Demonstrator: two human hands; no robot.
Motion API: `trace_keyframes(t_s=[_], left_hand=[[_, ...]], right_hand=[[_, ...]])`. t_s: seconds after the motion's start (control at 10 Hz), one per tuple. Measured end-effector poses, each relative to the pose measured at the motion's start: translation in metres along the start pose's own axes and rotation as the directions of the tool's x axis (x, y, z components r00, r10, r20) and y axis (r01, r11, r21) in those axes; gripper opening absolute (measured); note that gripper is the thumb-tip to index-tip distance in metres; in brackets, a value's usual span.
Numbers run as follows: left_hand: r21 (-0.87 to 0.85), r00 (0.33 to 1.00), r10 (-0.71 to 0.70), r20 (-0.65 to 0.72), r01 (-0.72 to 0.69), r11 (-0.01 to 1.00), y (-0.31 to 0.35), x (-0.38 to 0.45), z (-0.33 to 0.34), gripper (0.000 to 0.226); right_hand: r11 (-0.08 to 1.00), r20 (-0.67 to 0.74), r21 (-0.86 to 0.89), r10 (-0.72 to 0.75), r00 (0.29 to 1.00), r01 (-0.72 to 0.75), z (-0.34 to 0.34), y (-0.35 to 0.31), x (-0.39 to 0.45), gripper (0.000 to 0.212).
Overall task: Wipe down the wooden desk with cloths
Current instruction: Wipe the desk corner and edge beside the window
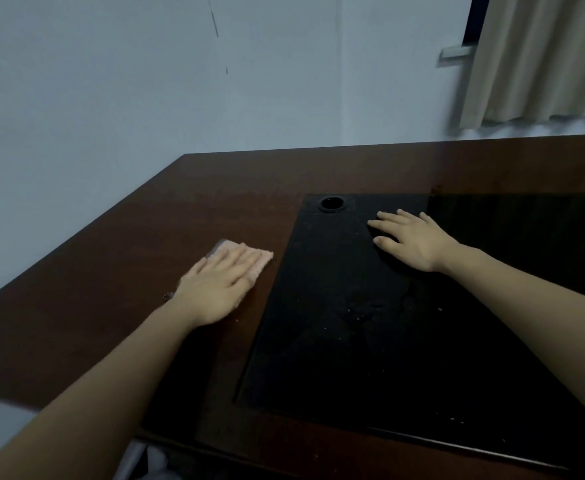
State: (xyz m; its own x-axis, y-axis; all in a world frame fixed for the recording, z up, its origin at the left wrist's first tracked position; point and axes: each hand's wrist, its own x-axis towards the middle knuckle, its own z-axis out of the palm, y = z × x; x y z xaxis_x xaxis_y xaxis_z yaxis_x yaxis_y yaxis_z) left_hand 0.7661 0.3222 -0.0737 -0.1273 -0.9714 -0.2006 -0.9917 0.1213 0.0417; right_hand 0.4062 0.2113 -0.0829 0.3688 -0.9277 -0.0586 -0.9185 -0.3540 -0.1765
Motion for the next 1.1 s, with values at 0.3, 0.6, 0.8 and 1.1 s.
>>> trace_keyframes(t_s=[0.3, 0.6, 0.8, 1.1], left_hand=[[0.036, 0.952, 0.301, -0.048, -0.3, 0.953, 0.104, 0.0, 0.017, 0.052], [0.017, 0.961, 0.258, -0.103, -0.258, 0.966, 0.047, -0.013, 0.008, 0.052], [-0.031, 0.999, -0.05, -0.02, 0.049, 0.998, 0.049, 0.028, 0.001, 0.054], [0.055, 0.92, 0.391, -0.035, -0.389, 0.92, 0.145, -0.028, 0.025, 0.055]], right_hand=[[1.0, -0.002, -0.005, 0.005, 1.0, -0.005, -0.001, 0.001, 0.001, 0.055], [1.0, -0.004, -0.004, 0.0, 1.0, 0.0, -0.001, 0.0, 0.003, 0.055], [1.0, -0.019, 0.008, -0.003, 1.0, 0.003, -0.001, 0.0, 0.001, 0.055], [1.0, -0.017, 0.001, -0.006, 1.0, 0.006, 0.0, 0.0, 0.003, 0.055]])
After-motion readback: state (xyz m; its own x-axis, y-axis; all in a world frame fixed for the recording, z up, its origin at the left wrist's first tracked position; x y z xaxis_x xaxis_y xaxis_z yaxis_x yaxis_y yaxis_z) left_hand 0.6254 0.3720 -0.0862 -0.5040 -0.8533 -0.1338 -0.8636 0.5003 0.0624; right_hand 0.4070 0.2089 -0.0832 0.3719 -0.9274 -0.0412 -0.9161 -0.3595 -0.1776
